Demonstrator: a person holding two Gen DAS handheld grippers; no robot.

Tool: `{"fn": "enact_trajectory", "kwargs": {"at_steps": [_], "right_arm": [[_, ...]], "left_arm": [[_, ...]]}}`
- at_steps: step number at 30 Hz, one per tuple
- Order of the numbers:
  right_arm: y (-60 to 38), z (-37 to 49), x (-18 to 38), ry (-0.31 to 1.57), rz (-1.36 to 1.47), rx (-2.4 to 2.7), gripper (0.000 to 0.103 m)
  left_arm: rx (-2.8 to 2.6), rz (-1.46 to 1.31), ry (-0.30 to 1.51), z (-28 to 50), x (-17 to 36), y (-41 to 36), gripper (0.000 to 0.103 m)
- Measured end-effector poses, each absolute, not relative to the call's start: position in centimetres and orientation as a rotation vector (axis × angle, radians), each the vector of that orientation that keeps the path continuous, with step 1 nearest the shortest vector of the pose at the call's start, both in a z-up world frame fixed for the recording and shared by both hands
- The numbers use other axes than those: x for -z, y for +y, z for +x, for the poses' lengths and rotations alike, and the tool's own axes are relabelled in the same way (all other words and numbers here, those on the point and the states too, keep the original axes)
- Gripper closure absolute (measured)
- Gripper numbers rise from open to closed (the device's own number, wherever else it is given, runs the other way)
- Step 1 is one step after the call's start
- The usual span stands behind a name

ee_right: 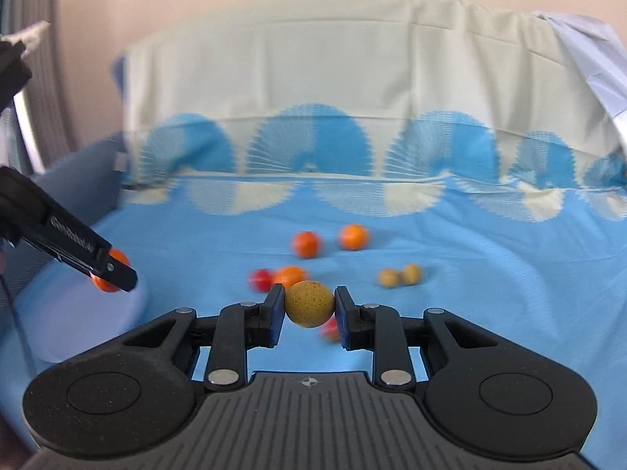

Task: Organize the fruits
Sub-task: 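Carry both fruits over the plate and open both grippers to drop them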

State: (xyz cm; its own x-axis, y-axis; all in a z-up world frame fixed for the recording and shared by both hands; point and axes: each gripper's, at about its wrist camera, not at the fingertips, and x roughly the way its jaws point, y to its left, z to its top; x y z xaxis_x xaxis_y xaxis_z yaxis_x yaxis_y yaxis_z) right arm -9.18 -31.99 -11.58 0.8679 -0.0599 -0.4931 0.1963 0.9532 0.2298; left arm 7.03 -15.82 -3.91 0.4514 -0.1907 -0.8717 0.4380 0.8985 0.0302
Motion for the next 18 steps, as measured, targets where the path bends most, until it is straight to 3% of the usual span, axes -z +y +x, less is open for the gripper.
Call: {"fn": "enact_trajectory", "kwargs": {"at_steps": [9, 18], "right_arm": [[-21.4, -11.7, 6.9, 0.526, 0.236, -0.093, 0.075], [-14.5, -13.1, 5.0, 0.563, 0.151, -0.203, 0.075]], "left_arm": [[0.255, 0.184, 1.004, 1.0, 0.8, -2.8, 0.063], [0.203, 0.089, 0.983, -1.9, 0.5, 4.3, 0.063]]}}
